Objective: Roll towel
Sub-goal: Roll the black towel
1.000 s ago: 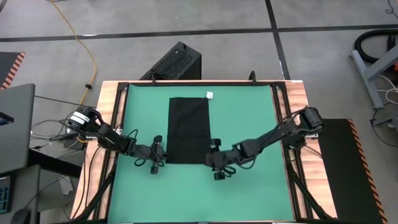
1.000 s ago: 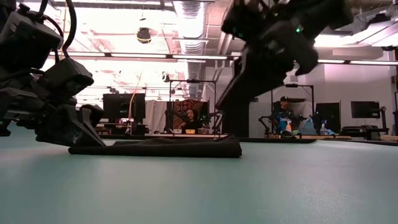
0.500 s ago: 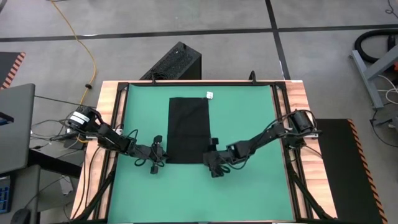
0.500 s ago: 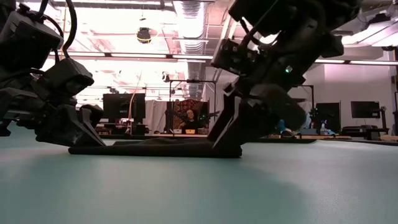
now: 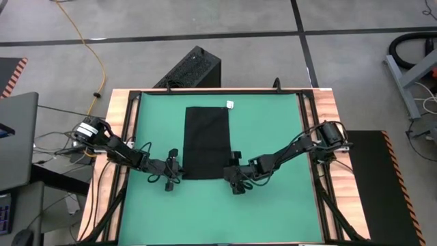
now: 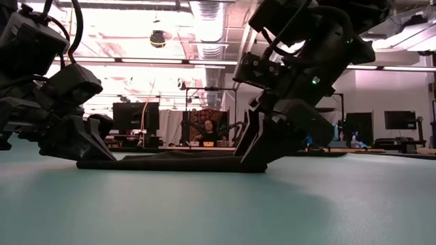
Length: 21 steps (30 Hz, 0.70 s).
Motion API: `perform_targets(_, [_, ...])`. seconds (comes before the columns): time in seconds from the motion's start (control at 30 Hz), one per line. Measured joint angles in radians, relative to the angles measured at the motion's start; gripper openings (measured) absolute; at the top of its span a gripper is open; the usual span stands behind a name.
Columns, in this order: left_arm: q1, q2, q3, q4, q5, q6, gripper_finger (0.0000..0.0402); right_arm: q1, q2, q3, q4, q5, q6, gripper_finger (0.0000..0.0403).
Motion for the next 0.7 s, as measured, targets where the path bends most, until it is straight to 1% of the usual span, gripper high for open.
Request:
perform_targets(0.1, [0.0,0.0,0.0,0.0,0.001,0.0,0.0,0.006,0.065,0.001,0.034,0.008,0.003,0.0273])
perform_targets(0.2, [0.0,0.0,-0.001,-0.003,0.003,-0.002,0.0,0.016,0.091,0.003,0.054,0.028,0.036,0.0262])
perform_targets(0.37, [0.0,0.0,-0.001,-0.004,0.003,-0.001,0.0,0.016,0.092,0.004,0.05,0.039,0.079,0.0221])
perform_targets(0.5, [0.0,0.0,-0.001,-0.004,0.003,-0.005,0.0,0.016,0.092,0.003,0.046,0.035,0.13,0.0164])
perform_targets(0.7, [0.0,0.001,-0.001,0.001,0.009,-0.011,0.0,0.026,0.09,0.003,0.044,0.048,0.174,0.0057])
